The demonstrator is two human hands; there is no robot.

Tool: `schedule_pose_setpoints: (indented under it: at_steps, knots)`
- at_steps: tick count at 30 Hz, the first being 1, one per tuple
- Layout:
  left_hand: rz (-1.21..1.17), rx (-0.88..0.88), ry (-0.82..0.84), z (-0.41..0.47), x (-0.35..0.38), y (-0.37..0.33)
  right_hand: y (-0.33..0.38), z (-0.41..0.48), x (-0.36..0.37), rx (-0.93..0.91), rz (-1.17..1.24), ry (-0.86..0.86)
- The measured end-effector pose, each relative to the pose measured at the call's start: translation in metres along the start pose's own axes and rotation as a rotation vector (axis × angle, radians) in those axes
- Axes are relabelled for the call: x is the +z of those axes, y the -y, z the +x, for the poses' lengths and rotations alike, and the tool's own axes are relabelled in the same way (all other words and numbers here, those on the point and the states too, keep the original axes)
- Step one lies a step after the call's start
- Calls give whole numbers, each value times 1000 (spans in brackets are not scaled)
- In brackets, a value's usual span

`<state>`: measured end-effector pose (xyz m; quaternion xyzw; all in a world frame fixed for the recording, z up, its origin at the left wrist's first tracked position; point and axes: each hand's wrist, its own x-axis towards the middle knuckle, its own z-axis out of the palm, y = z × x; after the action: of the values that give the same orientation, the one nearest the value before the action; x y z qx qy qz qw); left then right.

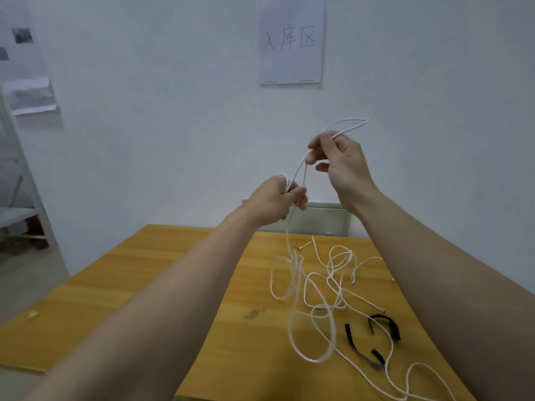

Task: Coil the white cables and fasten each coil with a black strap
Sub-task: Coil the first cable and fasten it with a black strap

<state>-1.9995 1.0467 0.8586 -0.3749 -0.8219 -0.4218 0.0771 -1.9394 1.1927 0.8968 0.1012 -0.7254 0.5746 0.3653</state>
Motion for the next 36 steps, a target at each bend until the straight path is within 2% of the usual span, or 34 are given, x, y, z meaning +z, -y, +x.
schedule_pose_setpoints:
  at_steps: [2, 4, 7, 9, 11, 14, 17, 19, 22, 31, 36]
  knots:
    - [-7, -35, -59, 1, 0, 1, -7, -2, 0, 68, -7, -36]
    - [-90, -67, -167, 4, -2, -5, -21, -11, 5, 229, -86, -39]
    - [-249, -96, -337, 13, -8, -15, -38, -30, 17, 480, -126, 184]
    - [-270, -105, -401, 16, -13, -16, -41, -36, 21, 495, -166, 285]
    - [-314, -96, -456, 16, -18, -16, -42, -35, 20, 450, -328, 388]
    - [-446, -122, -677, 17, -33, -22, -47, -33, 16, 452, -622, 487]
    - [-570, -199, -956, 22, -58, -22, -57, -28, 1, 419, -822, 351]
    - [-559, -216, -1063, 23, -73, -16, -63, -22, -14, 386, -947, 227]
    - [-568, -252, -1174, 22, -83, -13, -67, -12, -39, 403, -1010, 93]
    - [-574, -386, -1309, 19, -75, 14, -79, -10, -105, 407, -1085, -98]
    - [-619, -481, -1358, 16, -69, 37, -92, -24, -138, 557, -1015, -84]
